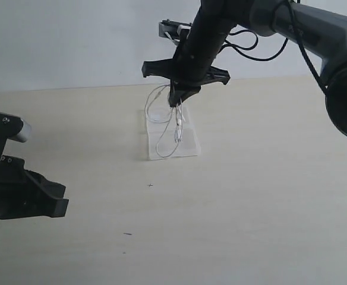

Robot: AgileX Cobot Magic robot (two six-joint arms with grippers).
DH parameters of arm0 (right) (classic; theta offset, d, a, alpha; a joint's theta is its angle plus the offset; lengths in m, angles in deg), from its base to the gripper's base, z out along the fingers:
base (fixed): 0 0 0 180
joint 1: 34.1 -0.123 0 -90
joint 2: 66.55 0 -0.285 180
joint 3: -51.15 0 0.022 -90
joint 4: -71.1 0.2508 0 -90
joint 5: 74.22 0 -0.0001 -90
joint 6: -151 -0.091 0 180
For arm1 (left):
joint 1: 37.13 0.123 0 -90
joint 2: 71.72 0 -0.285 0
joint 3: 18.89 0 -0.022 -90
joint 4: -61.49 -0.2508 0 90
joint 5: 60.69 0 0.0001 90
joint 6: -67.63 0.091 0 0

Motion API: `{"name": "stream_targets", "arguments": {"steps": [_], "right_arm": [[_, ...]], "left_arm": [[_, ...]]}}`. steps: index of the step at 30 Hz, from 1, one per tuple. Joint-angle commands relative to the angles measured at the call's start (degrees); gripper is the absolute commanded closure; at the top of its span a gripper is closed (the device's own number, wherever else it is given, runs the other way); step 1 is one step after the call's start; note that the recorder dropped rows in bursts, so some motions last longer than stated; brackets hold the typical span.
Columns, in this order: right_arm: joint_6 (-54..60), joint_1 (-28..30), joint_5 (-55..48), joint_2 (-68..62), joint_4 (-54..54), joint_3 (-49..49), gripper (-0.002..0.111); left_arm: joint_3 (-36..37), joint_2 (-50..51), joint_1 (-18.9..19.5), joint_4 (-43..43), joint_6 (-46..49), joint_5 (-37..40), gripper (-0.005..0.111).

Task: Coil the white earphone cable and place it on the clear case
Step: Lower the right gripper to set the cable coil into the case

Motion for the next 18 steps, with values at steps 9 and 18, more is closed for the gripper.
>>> {"name": "stream_targets", "arguments": {"steps": [9,18], "right_arm": [[2.4,2.5,3.6,-1.2,3.4,-3.2,0.108],[3.0,2.5,10.0,-3.5,1.8,-7.9,0.108]], "left_arm": [[0.2,0.4,-0.2,0.4,-0.2,-1.5,0.107],[0.2,0.4,-0.2,0.4,-0.2,-1.7,0.107]]}}
